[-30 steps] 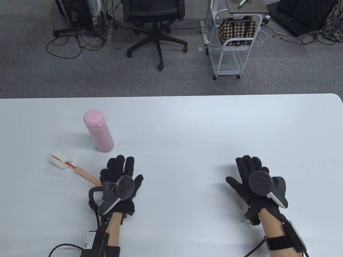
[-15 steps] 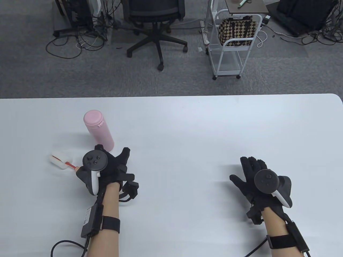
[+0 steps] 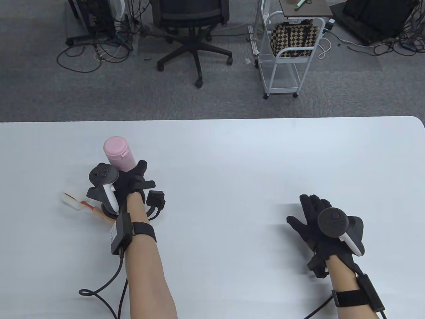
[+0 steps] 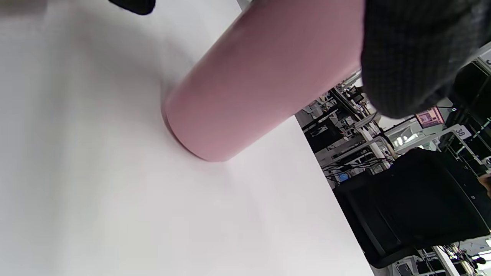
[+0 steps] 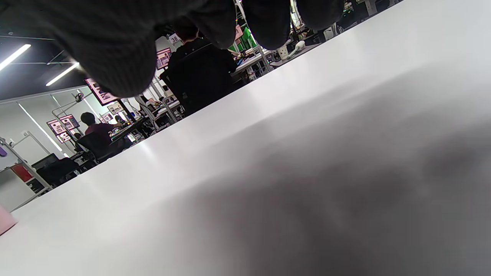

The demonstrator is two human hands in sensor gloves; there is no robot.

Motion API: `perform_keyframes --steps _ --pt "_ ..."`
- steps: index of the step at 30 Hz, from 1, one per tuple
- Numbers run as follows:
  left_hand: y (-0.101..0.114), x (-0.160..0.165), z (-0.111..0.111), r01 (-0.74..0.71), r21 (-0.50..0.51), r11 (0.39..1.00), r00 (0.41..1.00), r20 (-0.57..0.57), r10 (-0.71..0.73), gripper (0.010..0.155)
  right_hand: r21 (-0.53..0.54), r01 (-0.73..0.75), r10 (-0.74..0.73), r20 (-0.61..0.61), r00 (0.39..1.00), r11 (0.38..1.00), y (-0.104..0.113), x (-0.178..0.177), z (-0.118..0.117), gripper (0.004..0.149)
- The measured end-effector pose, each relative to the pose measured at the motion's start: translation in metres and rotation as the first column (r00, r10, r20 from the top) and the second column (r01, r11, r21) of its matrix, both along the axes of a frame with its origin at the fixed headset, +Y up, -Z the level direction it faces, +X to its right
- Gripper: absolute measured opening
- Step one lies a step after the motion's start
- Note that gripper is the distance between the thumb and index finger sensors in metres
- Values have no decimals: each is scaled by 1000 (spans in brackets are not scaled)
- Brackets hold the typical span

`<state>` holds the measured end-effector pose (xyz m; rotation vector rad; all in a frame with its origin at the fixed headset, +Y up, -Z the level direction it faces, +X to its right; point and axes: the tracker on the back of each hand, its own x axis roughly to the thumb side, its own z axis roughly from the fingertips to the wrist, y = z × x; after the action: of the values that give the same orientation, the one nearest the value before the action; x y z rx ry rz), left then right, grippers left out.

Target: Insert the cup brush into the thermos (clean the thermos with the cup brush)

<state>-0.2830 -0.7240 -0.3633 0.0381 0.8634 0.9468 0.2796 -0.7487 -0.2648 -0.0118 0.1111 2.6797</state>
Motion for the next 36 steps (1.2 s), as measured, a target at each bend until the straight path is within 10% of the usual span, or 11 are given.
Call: perform_keyframes --steps 8,20,28,36 --pt "-6 -12 -8 114 36 993 991 -81 -111 102 -25 8 -8 7 1000 1000 -3 3 -2 83" --pt "18 10 -1 75 191 979 982 157 -106 107 -21 13 -13 3 1000 1000 -3 2 -1 84" --pt "59 62 44 -73 387 919 914 395 -93 107 -13 9 -9 -5 1000 1000 -4 1 -1 83" --pt "44 101 102 -140 490 861 895 434 -101 106 -20 17 -16 8 1000 1000 -7 3 0 84"
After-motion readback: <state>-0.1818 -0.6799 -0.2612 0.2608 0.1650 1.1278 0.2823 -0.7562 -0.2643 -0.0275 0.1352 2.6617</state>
